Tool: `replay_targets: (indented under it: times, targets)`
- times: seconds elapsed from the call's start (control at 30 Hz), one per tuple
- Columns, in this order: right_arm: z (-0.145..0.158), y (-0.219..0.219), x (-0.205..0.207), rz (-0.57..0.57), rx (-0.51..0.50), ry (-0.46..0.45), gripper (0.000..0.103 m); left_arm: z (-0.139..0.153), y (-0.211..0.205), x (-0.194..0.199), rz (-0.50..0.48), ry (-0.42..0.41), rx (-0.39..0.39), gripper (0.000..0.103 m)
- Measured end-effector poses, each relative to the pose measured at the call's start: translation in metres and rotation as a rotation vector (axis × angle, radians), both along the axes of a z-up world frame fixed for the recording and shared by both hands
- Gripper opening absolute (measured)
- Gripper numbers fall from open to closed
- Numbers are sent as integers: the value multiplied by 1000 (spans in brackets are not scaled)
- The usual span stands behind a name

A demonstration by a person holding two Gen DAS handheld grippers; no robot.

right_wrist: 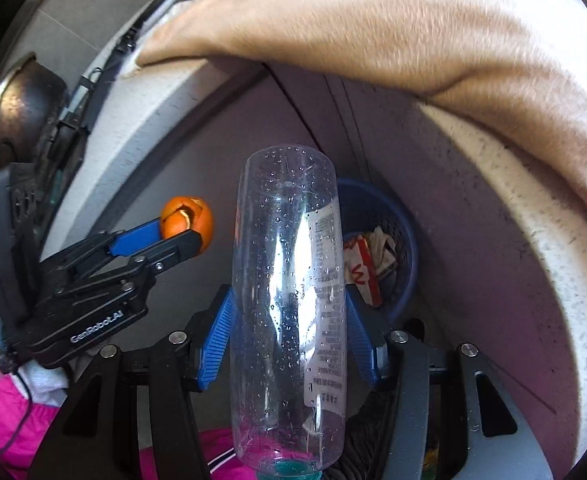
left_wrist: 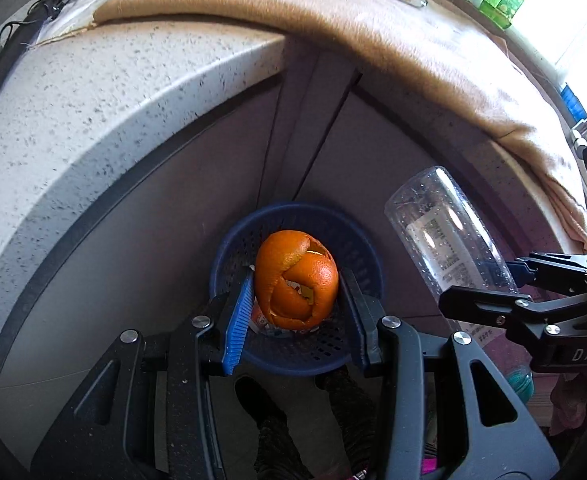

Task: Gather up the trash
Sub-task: 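Open both tools to drop the peel and bottle into the basket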

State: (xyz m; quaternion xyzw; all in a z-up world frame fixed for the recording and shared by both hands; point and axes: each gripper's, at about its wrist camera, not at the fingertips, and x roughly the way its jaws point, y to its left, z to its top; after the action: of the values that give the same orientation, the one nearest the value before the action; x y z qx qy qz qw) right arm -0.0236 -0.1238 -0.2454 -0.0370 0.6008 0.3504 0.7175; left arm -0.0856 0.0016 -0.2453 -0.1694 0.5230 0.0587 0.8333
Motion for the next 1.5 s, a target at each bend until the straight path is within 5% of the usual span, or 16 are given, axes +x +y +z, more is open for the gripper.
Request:
replay_targets:
  times: [0.77,0.87,1.5]
  targets:
    - [-21,22,12,29,-95,-50,54,-18,6,26,-12,53,48,48]
    - [-20,22,13,27,-94,-48,54,-15,9,26,-12,45,53,56]
    - [1,20,15,48,-68,-66,54,8,11,23,2,15,91,57]
